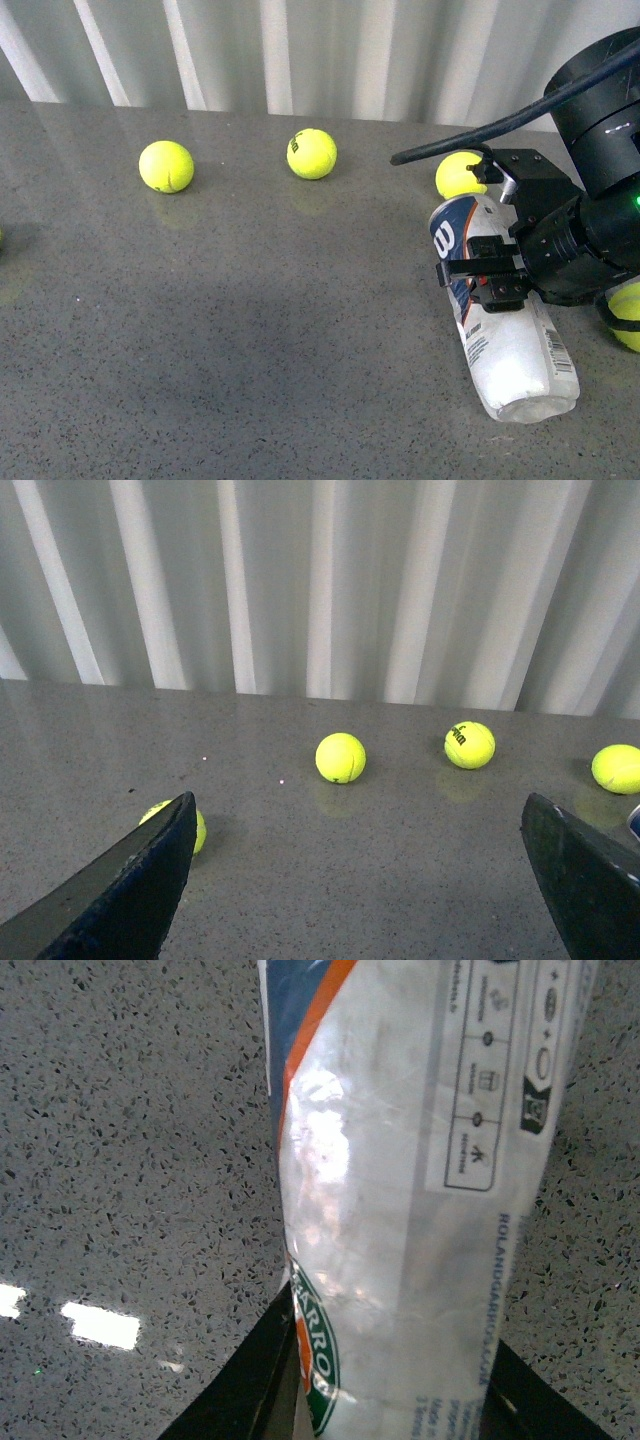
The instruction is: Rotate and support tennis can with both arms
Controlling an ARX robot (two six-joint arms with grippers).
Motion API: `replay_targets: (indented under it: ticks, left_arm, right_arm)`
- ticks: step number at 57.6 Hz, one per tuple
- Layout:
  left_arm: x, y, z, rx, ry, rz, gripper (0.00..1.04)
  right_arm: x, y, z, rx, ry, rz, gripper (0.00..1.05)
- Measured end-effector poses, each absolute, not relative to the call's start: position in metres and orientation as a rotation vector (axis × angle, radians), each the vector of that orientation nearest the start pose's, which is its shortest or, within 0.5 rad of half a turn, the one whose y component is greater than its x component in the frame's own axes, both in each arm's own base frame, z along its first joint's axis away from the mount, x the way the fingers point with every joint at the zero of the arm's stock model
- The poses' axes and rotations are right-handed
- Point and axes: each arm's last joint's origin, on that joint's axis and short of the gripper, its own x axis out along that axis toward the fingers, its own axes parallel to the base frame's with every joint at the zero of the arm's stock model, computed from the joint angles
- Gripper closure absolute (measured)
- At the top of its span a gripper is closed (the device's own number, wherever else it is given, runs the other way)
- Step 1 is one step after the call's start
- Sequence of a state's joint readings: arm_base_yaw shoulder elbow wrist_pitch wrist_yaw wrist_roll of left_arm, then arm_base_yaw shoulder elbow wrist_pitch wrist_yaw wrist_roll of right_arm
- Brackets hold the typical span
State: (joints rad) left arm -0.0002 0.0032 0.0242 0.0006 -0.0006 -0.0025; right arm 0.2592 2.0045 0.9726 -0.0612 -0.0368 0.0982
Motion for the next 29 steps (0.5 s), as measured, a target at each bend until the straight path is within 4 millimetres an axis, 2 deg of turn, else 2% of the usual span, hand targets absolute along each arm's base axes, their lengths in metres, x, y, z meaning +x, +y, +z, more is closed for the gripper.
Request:
replay_targets:
  ticks: [11,21,29]
  left_arm:
    - [0.096,0.000,0.172,-0.002,-0.022,0.000,0.07]
    - [0.096,0.000,0.172,-0.002,-0.022,0.000,0.07]
    - [0.096,0.000,0.172,-0.002,-0.022,0.000,0.07]
  right_arm:
    - [0.341,0.098,0.090,-0.059,1.068,0.226,0.83]
    - [0.339,0.105,0.105,-0.103,1.016,0.237,0.86]
    - [0.335,0.114,0.126,-0.309,0.850,0.194,0.88]
